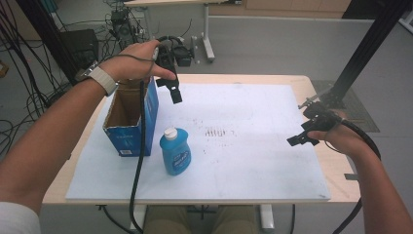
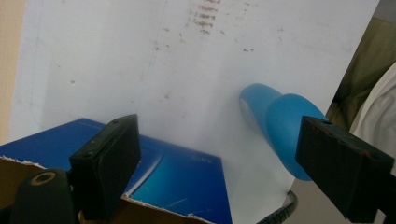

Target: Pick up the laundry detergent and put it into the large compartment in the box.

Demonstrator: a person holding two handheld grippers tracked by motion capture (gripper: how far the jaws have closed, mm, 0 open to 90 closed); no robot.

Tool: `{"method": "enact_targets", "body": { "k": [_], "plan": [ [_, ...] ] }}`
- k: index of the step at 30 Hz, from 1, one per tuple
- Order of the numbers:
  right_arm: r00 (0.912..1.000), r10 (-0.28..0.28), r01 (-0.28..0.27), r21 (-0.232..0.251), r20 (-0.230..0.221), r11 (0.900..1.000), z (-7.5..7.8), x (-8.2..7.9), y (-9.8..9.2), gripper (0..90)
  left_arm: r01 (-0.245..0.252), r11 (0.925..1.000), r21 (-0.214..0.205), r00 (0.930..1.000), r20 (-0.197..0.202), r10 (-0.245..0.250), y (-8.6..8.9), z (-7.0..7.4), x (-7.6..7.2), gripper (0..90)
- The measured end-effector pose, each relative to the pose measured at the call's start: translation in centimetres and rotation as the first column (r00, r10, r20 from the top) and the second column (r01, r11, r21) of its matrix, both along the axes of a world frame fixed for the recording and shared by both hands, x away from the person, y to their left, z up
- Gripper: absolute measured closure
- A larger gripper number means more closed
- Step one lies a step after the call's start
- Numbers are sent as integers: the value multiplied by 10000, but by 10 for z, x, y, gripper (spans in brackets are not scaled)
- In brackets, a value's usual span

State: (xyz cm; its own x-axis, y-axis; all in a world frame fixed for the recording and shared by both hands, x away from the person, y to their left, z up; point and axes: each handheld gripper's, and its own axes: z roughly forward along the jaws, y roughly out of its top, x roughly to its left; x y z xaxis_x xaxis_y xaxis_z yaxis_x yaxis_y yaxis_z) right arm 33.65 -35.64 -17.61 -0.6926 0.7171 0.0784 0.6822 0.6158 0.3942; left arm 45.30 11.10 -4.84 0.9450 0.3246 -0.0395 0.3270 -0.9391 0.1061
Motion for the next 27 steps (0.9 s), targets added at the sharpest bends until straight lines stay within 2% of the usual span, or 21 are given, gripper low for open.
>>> {"method": "enact_targets", "body": {
  "k": [4, 5, 9, 11, 12, 13, 14, 18, 20, 21, 22, 24, 27],
  "plan": [
    [10000, 43, -43, -5, 29, 10000, 0, 1, 1, 114, -119, 9999, -117, 9999, -54, 119, 2, 1, 0, 183],
    [10000, 64, -64, 21, 58, 10000, 0, 1, 1, 114, -112, 9999, 77, 9999, 6, 112, -2, 1, -2, 172],
    [9999, 98, -99, 30, 87, 9999, 0, 1, 1, 114, -227, 9996, 146, 9996, -151, 229, -4, 1, 0, 165],
    [9999, 118, -118, 47, 104, 9999, 0, 2, 1, 114, -374, 9989, 295, 9991, -204, 380, -7, 2, 0, 159],
    [9998, 145, -146, 64, 116, 9999, 0, 2, 1, 114, -696, 9962, 533, 9967, -374, 716, -11, 1, 3, 131],
    [9998, 155, -156, 69, 123, 9999, -1, 2, 1, 114, -696, 9962, 533, 9967, -374, 716, -11, 1, 3, 126],
    [9998, 145, -145, 60, 112, 9999, -1, 2, 1, 114, -998, 9928, 662, 9929, -585, 1037, -13, 1, 6, 125],
    [9998, 162, -163, 79, 106, 9998, -2, 2, 0, 114, -1392, 9878, 700, 9881, -566, 1433, -15, 1, 3, 92],
    [9997, 198, -199, 82, 108, 9998, -3, 2, -1, 114, -1440, 9870, 709, 9874, -561, 1481, -15, 2, 2, 92],
    [9997, 216, -216, 72, 101, 9997, -3, 2, -1, 114, -1806, 9816, 618, 9805, -668, 1846, -14, 3, 2, 92],
    [9997, 216, -216, 72, 101, 9997, -3, 2, -1, 114, -1806, 9816, 618, 9805, -668, 1846, -14, 3, 2, 91],
    [9997, 220, -220, 64, 82, 9997, -4, 3, -2, 114, -2208, 9726, 731, 9712, -748, 2261, -15, 2, 0, 90],
    [9997, 235, -235, 60, 98, 9997, -4, 3, -2, 114, -2309, 9700, 761, 9680, -830, 2369, -15, 2, 0, 90]
  ]
}}
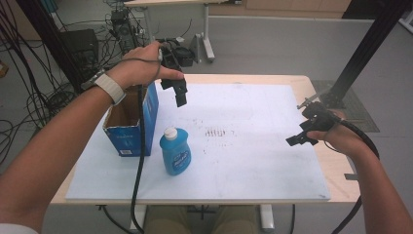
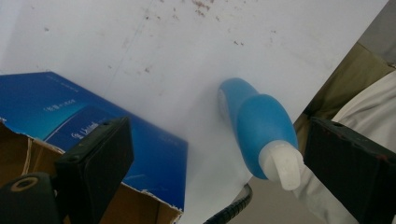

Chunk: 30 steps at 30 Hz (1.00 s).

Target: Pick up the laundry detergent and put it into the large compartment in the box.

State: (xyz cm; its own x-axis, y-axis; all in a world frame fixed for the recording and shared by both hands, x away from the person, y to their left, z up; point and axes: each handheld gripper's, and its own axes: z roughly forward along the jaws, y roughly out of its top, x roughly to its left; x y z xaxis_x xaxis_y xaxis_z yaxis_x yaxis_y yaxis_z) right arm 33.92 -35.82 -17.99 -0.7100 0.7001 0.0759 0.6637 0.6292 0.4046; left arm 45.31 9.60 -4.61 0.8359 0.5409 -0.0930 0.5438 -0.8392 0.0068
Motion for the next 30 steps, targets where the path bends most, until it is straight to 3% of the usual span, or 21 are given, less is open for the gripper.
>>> {"method": "enact_targets", "body": {
  "k": [13, 30],
  "plan": [
    [9999, 84, -84, -8, 83, 10000, -1, 1, 1, 114, -933, 9951, -336, 9955, -179, 928, 11, 4, -14, 89],
    [9994, 308, -307, -67, 174, 9995, 0, 2, 5, 114, -1321, 9907, -325, 9912, -119, 1318, 14, -1, -29, 89]
  ]
}}
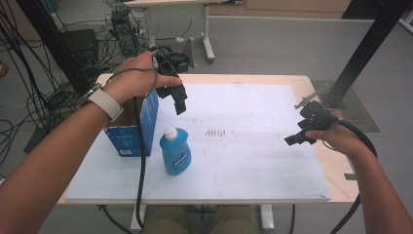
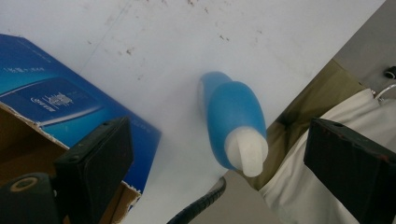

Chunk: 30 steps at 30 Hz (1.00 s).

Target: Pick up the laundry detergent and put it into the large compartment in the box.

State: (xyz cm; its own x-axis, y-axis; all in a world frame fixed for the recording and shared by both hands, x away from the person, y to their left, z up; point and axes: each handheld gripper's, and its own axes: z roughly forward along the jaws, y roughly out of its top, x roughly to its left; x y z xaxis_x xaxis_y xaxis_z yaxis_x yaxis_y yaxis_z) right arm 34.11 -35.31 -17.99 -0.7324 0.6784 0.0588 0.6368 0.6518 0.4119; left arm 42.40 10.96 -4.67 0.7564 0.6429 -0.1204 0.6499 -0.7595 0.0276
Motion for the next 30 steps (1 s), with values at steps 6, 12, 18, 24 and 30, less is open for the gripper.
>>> {"method": "enact_targets", "body": {
  "k": [6, 12, 18, 24, 30],
  "plan": [
    [10000, 46, -46, -30, 10, 10000, -1, 0, 2, 114, -274, 9995, 145, 9996, 7, 274, -1, -3, -4, 89],
    [10000, 29, -28, -48, 17, 10000, -2, -1, 2, 114, -351, 9993, 135, 9994, -49, 351, -1, -6, -8, 89],
    [10000, 23, -23, -59, 13, 10000, -3, -2, 2, 114, -452, 9988, 178, 9990, -60, 453, 0, -12, -13, 89],
    [10000, -6, 6, -39, 37, 10000, -2, -4, 1, 114, -608, 9979, 240, 9981, 54, 606, -1, -14, -19, 90],
    [10000, 18, -18, 18, 89, 10000, -4, -6, 2, 113, -793, 9961, 390, 9968, -50, 796, -3, -18, -21, 93]
  ]
}}
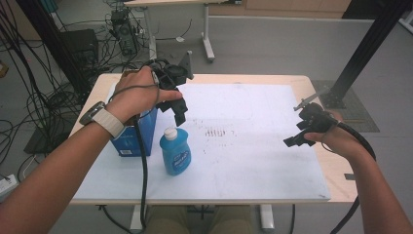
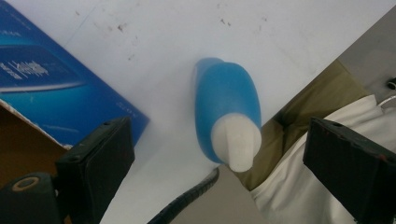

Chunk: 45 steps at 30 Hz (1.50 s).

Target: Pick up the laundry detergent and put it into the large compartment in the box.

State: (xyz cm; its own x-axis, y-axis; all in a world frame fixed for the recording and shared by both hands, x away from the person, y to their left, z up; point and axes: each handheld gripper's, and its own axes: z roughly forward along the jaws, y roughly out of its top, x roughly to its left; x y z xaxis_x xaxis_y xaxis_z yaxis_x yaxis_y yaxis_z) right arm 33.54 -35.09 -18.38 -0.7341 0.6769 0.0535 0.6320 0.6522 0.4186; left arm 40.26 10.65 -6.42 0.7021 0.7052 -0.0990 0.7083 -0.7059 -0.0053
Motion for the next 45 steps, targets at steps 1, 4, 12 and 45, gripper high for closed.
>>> {"method": "enact_targets", "body": {
  "k": [1, 4, 12, 45],
  "plan": [
    [10000, 0, 0, 0, 0, 10000, 0, 0, 0, 113, -41, 10000, 20, 10000, -53, 41, -1, -1, 0, 93],
    [10000, 35, -35, 10, 16, 10000, -1, 0, 2, 114, -104, 9999, 40, 9998, -165, 105, -2, -6, -1, 95],
    [10000, 66, -66, 33, 4, 10000, -3, -1, 3, 114, -186, 9997, 160, 9993, -311, 191, -5, -16, -4, 98],
    [9999, 110, -110, 58, 1, 9999, -5, -5, 2, 113, -447, 9985, 315, 9982, -373, 459, -12, -37, -11, 98]
  ]
}}
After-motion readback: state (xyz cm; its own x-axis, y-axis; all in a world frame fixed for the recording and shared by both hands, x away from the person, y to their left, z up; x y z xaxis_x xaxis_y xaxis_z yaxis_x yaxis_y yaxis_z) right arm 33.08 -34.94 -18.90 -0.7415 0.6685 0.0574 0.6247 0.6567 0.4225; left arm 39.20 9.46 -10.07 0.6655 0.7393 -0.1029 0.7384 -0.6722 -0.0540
